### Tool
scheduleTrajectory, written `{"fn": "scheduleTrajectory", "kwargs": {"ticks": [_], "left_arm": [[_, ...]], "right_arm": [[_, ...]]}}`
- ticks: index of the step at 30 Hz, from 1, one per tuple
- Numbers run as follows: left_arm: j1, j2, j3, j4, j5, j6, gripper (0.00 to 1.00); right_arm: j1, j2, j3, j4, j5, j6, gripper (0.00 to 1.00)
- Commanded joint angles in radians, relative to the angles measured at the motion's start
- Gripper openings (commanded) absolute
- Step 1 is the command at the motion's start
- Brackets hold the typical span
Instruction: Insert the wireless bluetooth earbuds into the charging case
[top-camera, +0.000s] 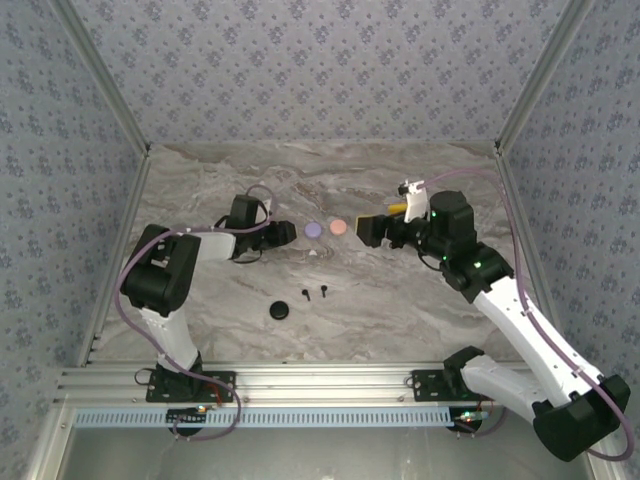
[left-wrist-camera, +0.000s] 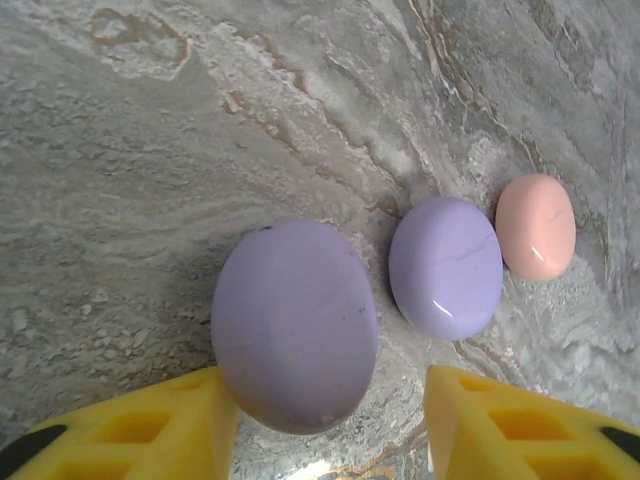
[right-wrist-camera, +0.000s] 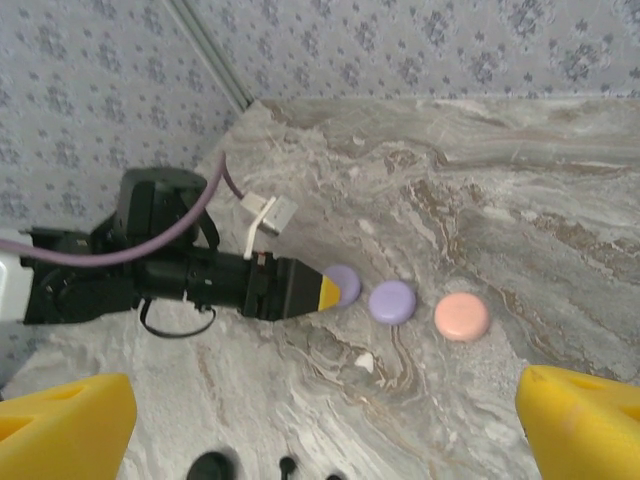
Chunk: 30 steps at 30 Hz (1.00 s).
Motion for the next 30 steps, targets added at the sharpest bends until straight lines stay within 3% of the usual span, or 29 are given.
{"fn": "scheduleTrajectory", "kwargs": {"ticks": [1, 6, 10, 16, 20, 30], "left_arm": [[0.018, 0.002, 0.017, -0.065, -0.022, 0.03, 0.56], [0.035, -0.065, 0.0, -0.074, -0.029, 0.053, 0.65], [0.039, -0.169, -0.021, -0.102, -0.062, 0.076, 0.74], [0.043, -0.362, -0.093, -0.133, -0.153, 0.083, 0.85], [0.062, -0.493, -0.16, -0.151, -0.231, 0.048, 0.92], [0.15, -0.771, -0.306, -0.221, -0.299, -0.047, 0.99]], "right_arm": [[0.037, 0.017, 0.032, -0.06, 0.049, -0.089, 1.0], [0.116, 0.052, 0.043, -0.082, 0.104, -0.203, 1.0], [0.198, 0.098, 0.029, -0.087, 0.116, -0.381, 1.0], [0.339, 0.226, 0.023, -0.102, 0.121, -0.662, 1.0], [0.413, 0.335, 0.023, -0.055, 0.129, -0.743, 1.0], [0.515, 0.625, 0.047, 0.086, 0.042, -0.969, 1.0]]}}
